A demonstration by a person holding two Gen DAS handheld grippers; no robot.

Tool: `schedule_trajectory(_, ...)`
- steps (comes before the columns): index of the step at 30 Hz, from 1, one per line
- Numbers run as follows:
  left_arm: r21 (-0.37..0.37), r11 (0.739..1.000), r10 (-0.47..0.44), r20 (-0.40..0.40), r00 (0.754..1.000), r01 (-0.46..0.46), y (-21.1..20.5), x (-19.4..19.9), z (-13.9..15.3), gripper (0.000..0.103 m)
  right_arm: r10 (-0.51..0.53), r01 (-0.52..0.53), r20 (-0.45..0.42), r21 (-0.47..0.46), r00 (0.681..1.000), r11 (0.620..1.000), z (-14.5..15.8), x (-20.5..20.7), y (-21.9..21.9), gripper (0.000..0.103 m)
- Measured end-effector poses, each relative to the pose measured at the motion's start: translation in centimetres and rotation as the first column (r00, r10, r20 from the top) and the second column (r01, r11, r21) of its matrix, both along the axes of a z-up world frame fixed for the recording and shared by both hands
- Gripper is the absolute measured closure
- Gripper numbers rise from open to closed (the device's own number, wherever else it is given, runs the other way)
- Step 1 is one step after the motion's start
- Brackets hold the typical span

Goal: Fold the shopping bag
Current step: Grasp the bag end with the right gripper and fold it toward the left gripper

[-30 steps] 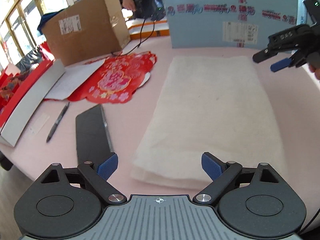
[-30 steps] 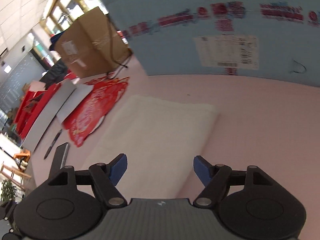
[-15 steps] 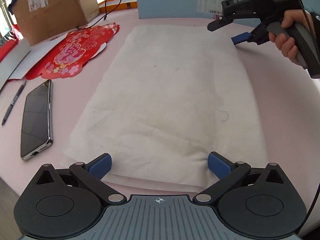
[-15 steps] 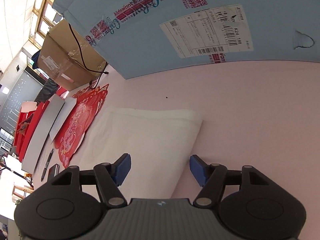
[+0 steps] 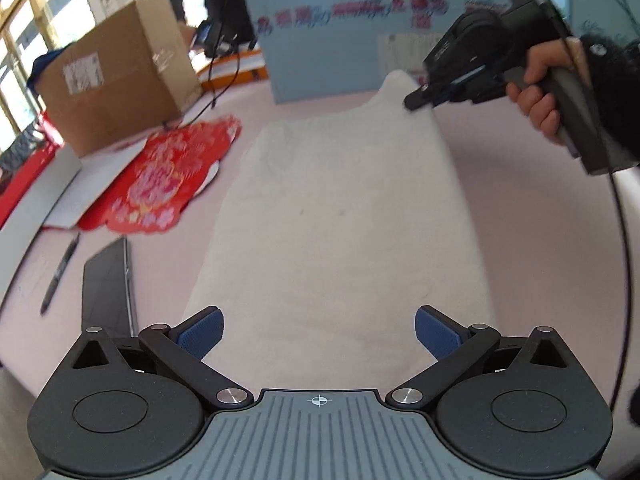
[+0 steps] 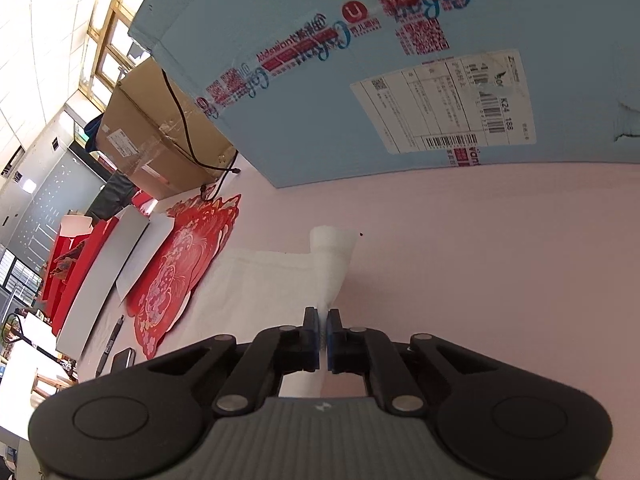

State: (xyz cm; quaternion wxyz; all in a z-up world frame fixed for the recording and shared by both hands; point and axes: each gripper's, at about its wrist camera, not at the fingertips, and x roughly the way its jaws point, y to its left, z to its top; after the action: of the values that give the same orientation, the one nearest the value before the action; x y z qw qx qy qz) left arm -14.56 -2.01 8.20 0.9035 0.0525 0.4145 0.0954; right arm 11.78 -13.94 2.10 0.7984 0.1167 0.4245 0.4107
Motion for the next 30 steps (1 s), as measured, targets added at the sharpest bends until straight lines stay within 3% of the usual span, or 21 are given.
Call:
schedule_trajectory(2, -0.003, 0.997, -0.077, 0.036, 0.996, 0.077, -1.6, 0.4, 0.9, 0.0, -0.006, 0.005, 0.022, 0.008, 1.0, 1.0, 0.8, -0.7, -0.6, 0.1)
schedule_trajectory(8, -0.024, 0.972, -0.232, -0.01, 0.973, 0.232, -5.3, 1.8, -0.7, 0.002, -0.059, 0.055, 0.074, 0.059, 0.996, 0.997, 3.2, -3.1, -3.4, 0.1)
schedule_trajectory(9, -0.035, 0.97, -0.242, -0.042, 0.969, 0.241, -5.4, 2.1, -1.3, 0.016, -0.071, 0.065, 0.083, 0.075, 0.994, 0.995, 3.6, -3.6, -4.2, 0.1)
schedule_trajectory(10, -0.038, 0.969, -0.244, -0.074, 0.967, 0.242, -5.5, 2.2, -1.9, 0.04, -0.085, 0.077, 0.093, 0.088, 0.992, 0.993, 3.9, -4.1, -5.0, 0.1)
schedule_trajectory(12, -0.024, 0.973, -0.232, -0.13, 0.964, 0.231, -5.7, 2.4, -3.0, 0.059, -0.111, 0.101, 0.105, 0.1, 0.988, 0.99, 4.3, -4.9, -6.5, 0.1)
schedule_trajectory(17, 0.049, 0.959, -0.27, -0.156, 0.95, 0.28, -6.6, 2.0, -3.3, 0.073, -0.223, 0.21, 0.134, 0.105, 0.965, 0.972, 4.5, -6.6, -11.1, 0.1)
schedule_trajectory(21, 0.132, 0.917, -0.352, -0.173, 0.92, 0.376, -7.7, 1.9, -3.1, 0.079, -0.317, 0.307, 0.151, 0.087, 0.936, 0.948, 4.0, -8.3, -15.1, 0.1)
schedule_trajectory(25, 0.184, 0.842, -0.473, -0.202, 0.858, 0.507, -7.6, 1.8, -3.0, 0.078, -0.398, 0.393, 0.123, 0.062, 0.909, 0.917, 3.5, -10.8, -19.5, 0.1)
schedule_trajectory(27, 0.207, 0.805, -0.514, -0.225, 0.828, 0.556, -7.1, 1.9, -3.0, 0.077, -0.401, 0.402, 0.137, 0.021, 0.906, 0.915, 3.3, -12.4, -20.9, 0.1)
schedule_trajectory(30, 0.223, 0.782, -0.529, -0.253, 0.81, 0.581, -5.6, 2.3, -2.5, 0.077, -0.388, 0.394, 0.115, -0.035, 0.915, 0.918, 2.5, -14.8, -22.3, 0.1)
